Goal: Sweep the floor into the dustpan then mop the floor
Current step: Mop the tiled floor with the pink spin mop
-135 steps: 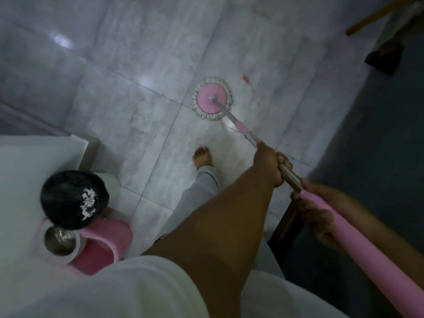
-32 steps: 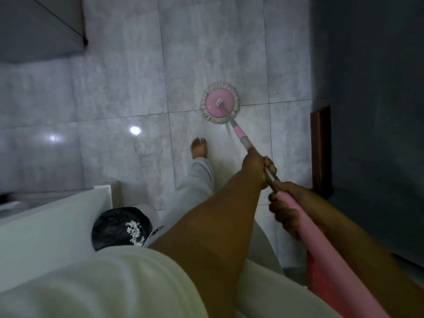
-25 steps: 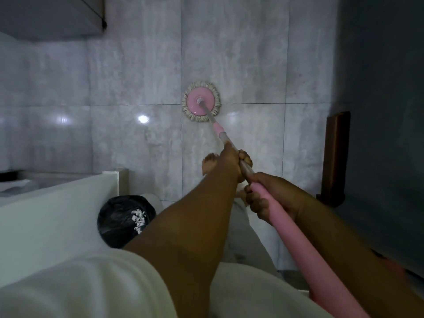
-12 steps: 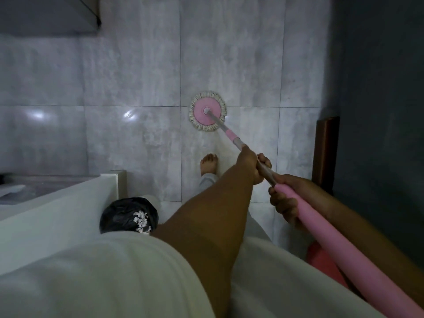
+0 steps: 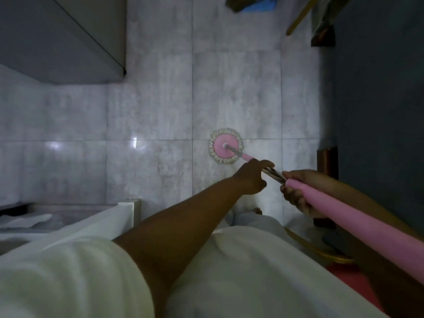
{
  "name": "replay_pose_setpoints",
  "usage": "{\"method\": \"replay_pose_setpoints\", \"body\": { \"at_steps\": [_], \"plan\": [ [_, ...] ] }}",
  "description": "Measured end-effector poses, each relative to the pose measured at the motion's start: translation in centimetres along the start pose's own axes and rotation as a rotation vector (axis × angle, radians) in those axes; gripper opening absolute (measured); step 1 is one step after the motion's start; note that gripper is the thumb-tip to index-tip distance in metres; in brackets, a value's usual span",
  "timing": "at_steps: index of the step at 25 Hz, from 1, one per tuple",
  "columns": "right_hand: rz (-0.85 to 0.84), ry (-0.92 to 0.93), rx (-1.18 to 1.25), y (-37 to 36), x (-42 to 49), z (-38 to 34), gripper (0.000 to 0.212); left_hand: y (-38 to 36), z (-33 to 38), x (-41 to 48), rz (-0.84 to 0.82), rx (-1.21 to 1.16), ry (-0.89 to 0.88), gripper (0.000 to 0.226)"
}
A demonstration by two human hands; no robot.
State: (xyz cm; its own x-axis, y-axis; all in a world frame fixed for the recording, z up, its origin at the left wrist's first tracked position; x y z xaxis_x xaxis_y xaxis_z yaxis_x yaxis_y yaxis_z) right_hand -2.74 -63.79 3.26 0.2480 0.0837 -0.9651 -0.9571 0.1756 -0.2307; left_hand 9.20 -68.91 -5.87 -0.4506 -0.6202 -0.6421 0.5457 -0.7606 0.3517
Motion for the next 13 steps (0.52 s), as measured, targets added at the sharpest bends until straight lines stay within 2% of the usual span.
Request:
{"method": "replay_pose_setpoints", "body": {
  "at_steps": [2,4,6,9,10,13],
  "plan": [
    [0.004,0.006,0.031,-1.4,-0.2,-2.2,0.037,1.6,1.3,-1.1,0.118,0.017,-0.172,0.047],
    [0.064,0.081,-0.06,-3.4,0.2,-5.0,0.027,4.0,1.7,-1.6,0.298,-0.044,-0.213,0.032],
    [0.112,0.198,-0.224,-5.8,0.3,-8.2,0.021,6.8,1.6,-0.7,0.379,-0.092,-0.104,0.027],
    [0.083,0.31,-0.139,-8.8,-0.5,-12.1,0.023,10.6,1.6,1.2,0.39,-0.079,0.071,0.025],
    [0.09,0.39,-0.185,-9.4,-1.1,-13.3,0.021,11.8,1.4,1.6,0.388,-0.13,0.112,0.024],
    [0.365,0.686,-0.498,-9.6,-3.1,-16.2,0.023,14.7,0.1,2.4,0.415,-0.171,0.206,0.031]
  ]
}}
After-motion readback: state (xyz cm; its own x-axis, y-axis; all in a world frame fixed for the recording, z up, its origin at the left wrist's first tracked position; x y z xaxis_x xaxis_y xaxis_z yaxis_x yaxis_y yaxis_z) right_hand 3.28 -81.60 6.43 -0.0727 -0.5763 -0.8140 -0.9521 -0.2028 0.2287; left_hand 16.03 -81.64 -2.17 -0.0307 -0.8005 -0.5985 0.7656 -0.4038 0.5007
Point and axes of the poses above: each hand's wrist, its own x-axis towards the middle knuckle, its own y-axis out of the back of the hand, z = x × y, the point moved 6 cm from there along x, towards the middle knuckle, and after that the axes turned 4 degrees about y, right-handed, at the moved point
